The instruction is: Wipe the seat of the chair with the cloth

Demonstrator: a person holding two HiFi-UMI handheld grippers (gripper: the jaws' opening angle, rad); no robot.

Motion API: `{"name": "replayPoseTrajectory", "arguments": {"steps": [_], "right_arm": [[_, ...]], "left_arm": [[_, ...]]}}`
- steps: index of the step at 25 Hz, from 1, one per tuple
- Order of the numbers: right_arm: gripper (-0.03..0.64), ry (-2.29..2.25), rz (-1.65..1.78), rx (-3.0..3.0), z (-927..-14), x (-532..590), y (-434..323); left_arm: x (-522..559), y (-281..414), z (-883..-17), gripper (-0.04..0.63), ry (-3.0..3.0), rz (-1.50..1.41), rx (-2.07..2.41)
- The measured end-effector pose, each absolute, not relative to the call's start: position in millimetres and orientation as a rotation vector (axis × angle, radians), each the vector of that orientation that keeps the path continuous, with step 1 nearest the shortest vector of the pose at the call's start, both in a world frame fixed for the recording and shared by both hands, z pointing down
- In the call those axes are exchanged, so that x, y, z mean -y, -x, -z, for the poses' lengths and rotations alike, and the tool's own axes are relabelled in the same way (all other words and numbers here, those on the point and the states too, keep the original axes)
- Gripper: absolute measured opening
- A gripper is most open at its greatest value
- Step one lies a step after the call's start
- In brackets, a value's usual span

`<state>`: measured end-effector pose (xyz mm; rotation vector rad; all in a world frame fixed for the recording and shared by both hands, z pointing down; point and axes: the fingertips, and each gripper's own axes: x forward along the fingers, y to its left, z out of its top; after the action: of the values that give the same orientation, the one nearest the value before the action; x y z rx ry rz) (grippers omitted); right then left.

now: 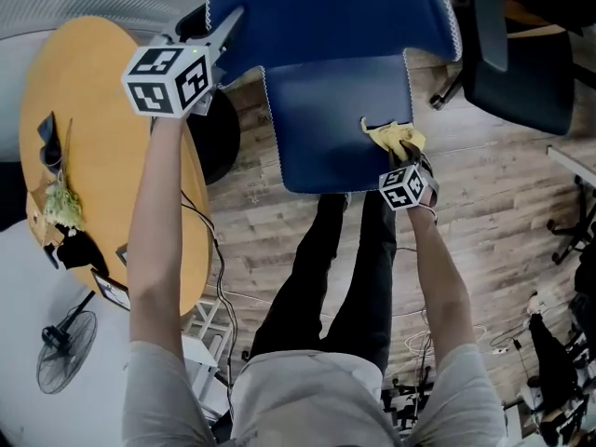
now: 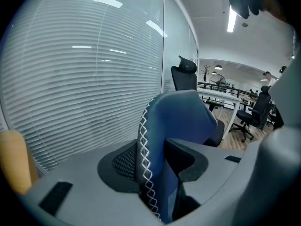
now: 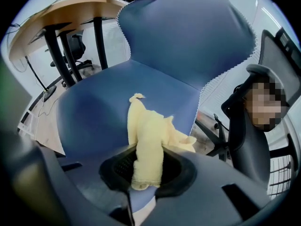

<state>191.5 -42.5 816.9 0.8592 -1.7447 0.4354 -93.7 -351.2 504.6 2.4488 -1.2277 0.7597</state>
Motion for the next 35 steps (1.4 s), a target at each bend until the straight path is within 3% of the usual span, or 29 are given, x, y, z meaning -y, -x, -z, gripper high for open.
{"name": "replayPoseTrajectory", "arguments": {"steps": [22,35], "right_arm": [[0.084,-0.694,-0.517,1.940,-807,-36,-138],[0.084,-0.593,-0.505,1.962,-809,-7,-88]], "left_arm": [[353,93,-506,0.198,-2.417,-0.766,1.259],[352,93,-503,0.198,-2.444,-0.743,1.263]]}}
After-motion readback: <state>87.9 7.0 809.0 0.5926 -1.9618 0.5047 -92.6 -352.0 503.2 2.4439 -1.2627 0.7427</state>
